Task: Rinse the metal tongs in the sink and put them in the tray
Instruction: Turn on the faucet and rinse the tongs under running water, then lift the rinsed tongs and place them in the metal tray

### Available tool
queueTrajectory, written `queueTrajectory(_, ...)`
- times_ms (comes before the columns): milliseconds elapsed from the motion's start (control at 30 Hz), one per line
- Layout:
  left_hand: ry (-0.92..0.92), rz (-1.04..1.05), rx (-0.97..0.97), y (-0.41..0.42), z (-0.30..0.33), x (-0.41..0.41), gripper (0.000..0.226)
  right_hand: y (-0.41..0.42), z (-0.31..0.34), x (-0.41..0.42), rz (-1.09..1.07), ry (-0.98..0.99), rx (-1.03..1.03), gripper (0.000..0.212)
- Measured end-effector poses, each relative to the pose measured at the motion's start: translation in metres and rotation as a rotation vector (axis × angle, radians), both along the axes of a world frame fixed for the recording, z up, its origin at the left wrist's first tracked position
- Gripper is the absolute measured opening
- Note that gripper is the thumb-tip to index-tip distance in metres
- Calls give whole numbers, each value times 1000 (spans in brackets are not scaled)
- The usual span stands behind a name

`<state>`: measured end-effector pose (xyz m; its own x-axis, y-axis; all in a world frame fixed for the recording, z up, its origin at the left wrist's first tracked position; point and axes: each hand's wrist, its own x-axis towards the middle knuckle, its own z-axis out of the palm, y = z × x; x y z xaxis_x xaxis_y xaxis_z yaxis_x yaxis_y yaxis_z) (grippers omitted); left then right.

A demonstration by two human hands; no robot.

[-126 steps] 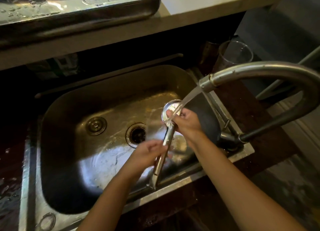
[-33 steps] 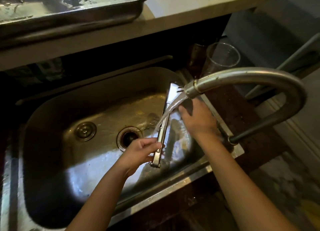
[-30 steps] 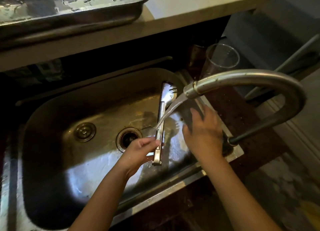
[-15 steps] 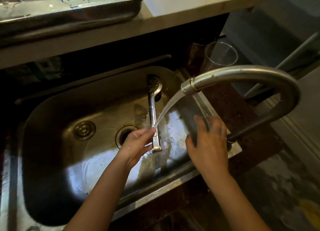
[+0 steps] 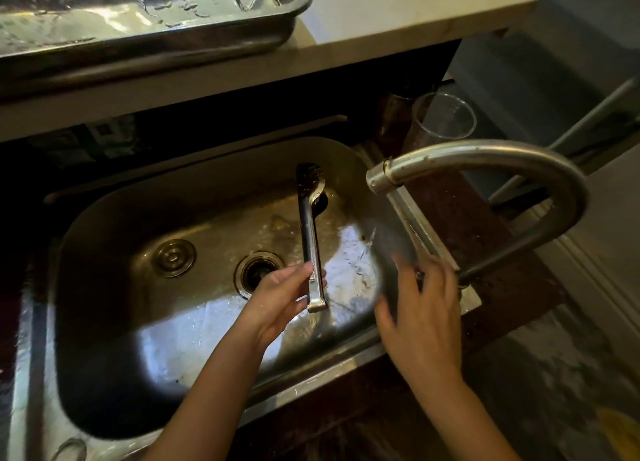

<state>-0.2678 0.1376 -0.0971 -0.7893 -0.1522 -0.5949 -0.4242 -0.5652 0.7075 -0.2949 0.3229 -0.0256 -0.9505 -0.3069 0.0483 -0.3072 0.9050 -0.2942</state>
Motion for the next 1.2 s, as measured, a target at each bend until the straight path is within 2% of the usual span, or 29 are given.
queueTrajectory(100, 9, 25, 57, -1, 9, 6, 21, -9, 2, -2, -18, 36, -151, 50)
queueTrajectory(133, 13, 38, 92, -1, 14, 10, 21, -16, 2, -3, -15, 19, -228, 44)
queueTrajectory(167, 21, 51, 130, -1, 18, 14, 22, -23, 2, -6, -24, -85, -338, 39)
queueTrajectory(300, 72, 89, 279, 4, 38, 36, 31, -59, 12, -23, -148, -1009, -827, 23)
queueTrajectory(367, 102, 103, 322, 6, 48, 50, 29, -72, 10, -25, -143, -1273, -984, 20)
queueTrajectory(567, 150, 131, 398, -1, 70, 87, 35, -95, 19, -9, -37, -1406, -996, 17)
queueTrajectory(700, 22, 44, 133, -23, 82, 106, 35, -103, 28, -5, 53, -1311, -857, 13)
queueTrajectory(767, -36, 64, 3, -37, 91, 106, 41, -104, 34, -3, 119, -1267, -774, 16)
queueTrajectory(800, -45, 90, -50, -43, 97, 104, 39, -106, 37, -2, 145, -1256, -754, 17)
queueTrajectory(867, -62, 97, -160, -51, 107, 97, 19, -112, 43, 1, 166, -1242, -744, 16)
queueTrajectory(933, -78, 110, -233, -57, 110, 90, 16, -118, 46, 4, 155, -1242, -748, 15)
queueTrajectory(1033, -131, 142, -218, -66, 106, 88, 15, -125, 46, 6, 101, -1300, -710, 16)
queueTrajectory(1200, -270, 157, -112, -69, 90, 89, 14, -128, 33, 10, -94, -1509, -683, 12)
